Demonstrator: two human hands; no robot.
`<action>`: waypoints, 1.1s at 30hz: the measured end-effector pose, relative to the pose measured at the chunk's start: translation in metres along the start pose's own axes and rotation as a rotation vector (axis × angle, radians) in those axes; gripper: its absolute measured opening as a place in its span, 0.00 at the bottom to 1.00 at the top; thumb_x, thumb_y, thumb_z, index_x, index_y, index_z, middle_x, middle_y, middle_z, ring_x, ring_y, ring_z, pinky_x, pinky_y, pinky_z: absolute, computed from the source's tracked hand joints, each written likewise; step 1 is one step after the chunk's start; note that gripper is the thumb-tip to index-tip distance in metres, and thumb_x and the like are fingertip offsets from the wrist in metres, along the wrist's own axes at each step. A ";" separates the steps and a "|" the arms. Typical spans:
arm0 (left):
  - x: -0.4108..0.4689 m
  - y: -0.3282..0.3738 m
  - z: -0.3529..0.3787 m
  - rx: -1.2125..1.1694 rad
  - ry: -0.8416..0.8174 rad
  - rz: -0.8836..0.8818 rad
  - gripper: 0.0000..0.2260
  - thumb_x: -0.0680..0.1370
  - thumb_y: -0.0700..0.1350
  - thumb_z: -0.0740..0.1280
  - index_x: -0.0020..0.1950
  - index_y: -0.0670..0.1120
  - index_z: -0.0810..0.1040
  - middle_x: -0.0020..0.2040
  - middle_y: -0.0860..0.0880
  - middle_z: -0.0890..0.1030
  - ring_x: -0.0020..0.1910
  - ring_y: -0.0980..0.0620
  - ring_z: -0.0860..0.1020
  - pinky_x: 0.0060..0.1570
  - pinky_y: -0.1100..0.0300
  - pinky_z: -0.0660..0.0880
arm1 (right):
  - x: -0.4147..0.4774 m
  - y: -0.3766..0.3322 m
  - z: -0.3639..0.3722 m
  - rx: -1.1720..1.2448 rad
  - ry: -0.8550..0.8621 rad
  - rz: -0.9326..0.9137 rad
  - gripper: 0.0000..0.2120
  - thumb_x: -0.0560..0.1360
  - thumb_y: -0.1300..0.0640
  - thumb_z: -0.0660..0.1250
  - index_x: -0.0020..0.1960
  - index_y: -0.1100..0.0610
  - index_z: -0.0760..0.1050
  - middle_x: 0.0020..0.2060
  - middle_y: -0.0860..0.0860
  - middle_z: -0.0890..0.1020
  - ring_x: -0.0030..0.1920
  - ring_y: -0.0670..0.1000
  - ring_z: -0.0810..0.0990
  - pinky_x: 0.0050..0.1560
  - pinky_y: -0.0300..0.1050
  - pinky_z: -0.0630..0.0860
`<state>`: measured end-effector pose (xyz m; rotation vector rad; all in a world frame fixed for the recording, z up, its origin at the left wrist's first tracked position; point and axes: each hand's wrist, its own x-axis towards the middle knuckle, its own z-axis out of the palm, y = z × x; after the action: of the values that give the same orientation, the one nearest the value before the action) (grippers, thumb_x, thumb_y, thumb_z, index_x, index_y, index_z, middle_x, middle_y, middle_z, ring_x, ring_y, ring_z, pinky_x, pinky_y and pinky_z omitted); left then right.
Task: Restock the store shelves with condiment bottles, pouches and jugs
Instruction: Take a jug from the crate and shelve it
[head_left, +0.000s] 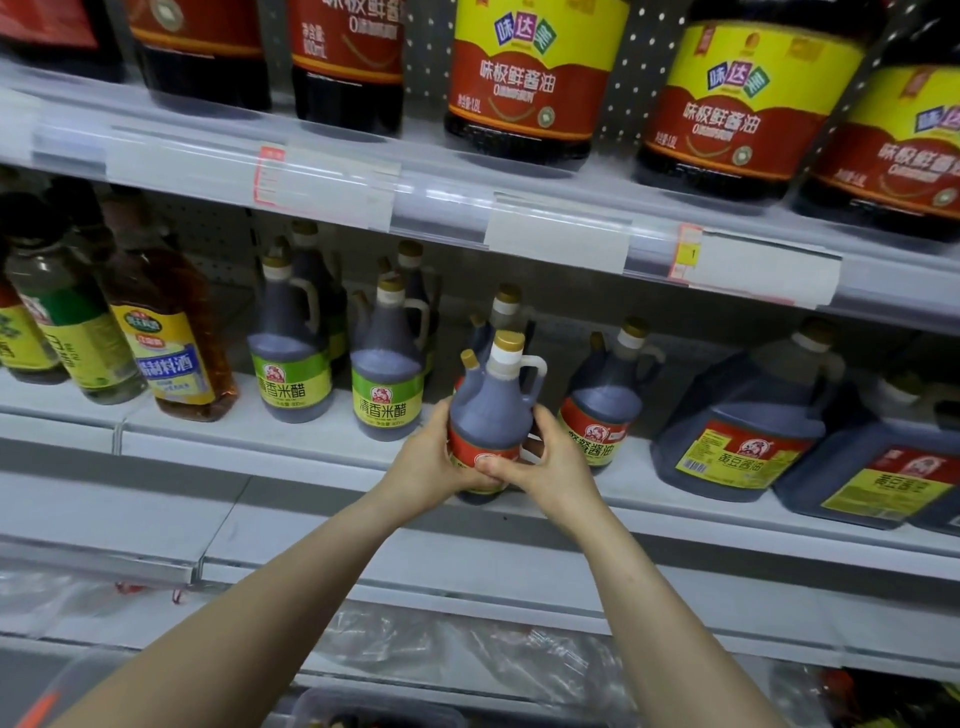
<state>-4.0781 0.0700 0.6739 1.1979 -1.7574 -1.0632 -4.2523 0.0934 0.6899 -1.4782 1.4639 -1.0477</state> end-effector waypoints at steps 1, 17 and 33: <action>0.002 0.000 0.000 0.005 -0.002 -0.004 0.42 0.65 0.48 0.82 0.72 0.54 0.61 0.62 0.56 0.74 0.61 0.56 0.75 0.54 0.71 0.72 | 0.002 0.001 0.000 0.008 -0.002 0.003 0.36 0.69 0.55 0.81 0.72 0.48 0.68 0.64 0.42 0.78 0.63 0.48 0.78 0.57 0.40 0.78; 0.026 -0.002 0.005 0.069 0.056 -0.014 0.43 0.65 0.46 0.82 0.73 0.47 0.60 0.63 0.50 0.77 0.59 0.50 0.78 0.57 0.57 0.77 | 0.039 0.006 -0.004 0.224 -0.212 0.125 0.41 0.57 0.35 0.82 0.65 0.33 0.67 0.60 0.36 0.80 0.60 0.41 0.80 0.55 0.39 0.79; 0.049 -0.005 0.016 0.159 0.185 -0.069 0.40 0.61 0.52 0.83 0.61 0.51 0.60 0.57 0.52 0.76 0.56 0.47 0.79 0.53 0.53 0.78 | 0.055 0.014 -0.001 0.119 -0.112 0.067 0.39 0.61 0.34 0.77 0.66 0.45 0.68 0.60 0.40 0.79 0.62 0.43 0.79 0.63 0.45 0.78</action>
<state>-4.1053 0.0259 0.6696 1.4163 -1.6909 -0.8338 -4.2588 0.0379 0.6786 -1.3721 1.3402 -0.9790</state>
